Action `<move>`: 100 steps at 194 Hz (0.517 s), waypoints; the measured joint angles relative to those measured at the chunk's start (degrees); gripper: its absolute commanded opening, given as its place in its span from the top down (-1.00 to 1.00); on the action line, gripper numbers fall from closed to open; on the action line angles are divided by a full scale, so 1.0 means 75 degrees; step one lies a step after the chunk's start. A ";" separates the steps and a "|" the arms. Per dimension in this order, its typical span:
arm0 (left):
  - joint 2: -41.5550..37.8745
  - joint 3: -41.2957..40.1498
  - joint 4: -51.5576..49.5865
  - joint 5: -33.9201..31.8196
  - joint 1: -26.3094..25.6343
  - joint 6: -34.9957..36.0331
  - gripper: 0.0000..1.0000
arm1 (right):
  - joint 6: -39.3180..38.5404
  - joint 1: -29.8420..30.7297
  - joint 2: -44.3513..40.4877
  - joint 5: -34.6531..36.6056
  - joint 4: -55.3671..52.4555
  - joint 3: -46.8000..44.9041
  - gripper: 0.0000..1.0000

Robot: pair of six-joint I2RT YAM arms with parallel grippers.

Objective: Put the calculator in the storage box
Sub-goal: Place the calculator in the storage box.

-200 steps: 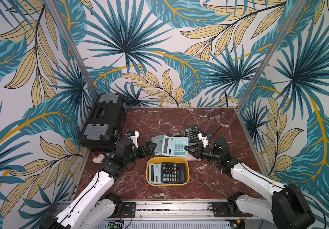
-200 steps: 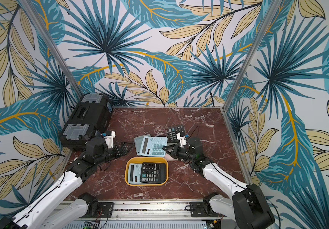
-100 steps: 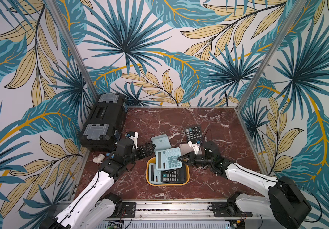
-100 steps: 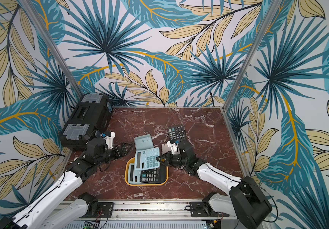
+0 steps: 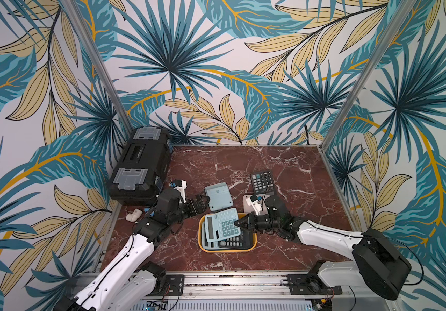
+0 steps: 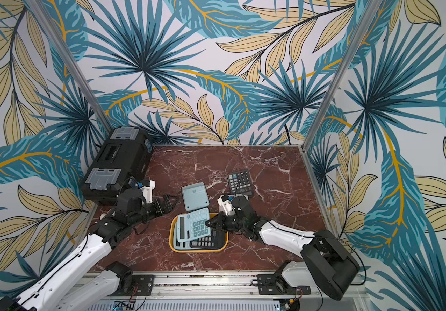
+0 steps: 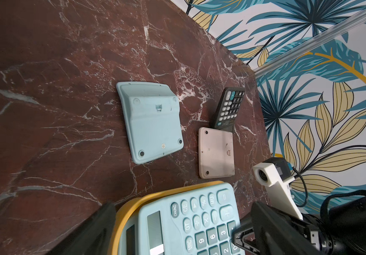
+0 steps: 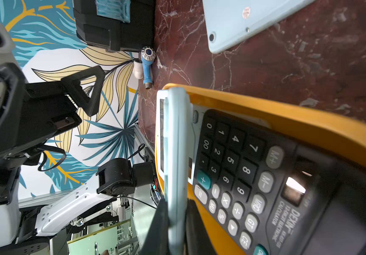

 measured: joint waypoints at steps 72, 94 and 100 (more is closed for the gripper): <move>-0.0003 -0.0117 0.0023 -0.0017 0.0000 -0.0006 -1.00 | 0.0189 0.0353 0.0169 0.0428 0.0140 0.0000 1.00; -0.0003 -0.0119 0.0038 -0.0017 0.0000 -0.0006 -1.00 | 0.0277 0.0455 0.0233 0.0501 0.0224 0.0000 1.00; -0.0003 -0.0119 0.0041 -0.0020 0.0000 -0.0006 -1.00 | 0.0300 0.0481 0.0277 0.0525 0.0265 0.0000 1.00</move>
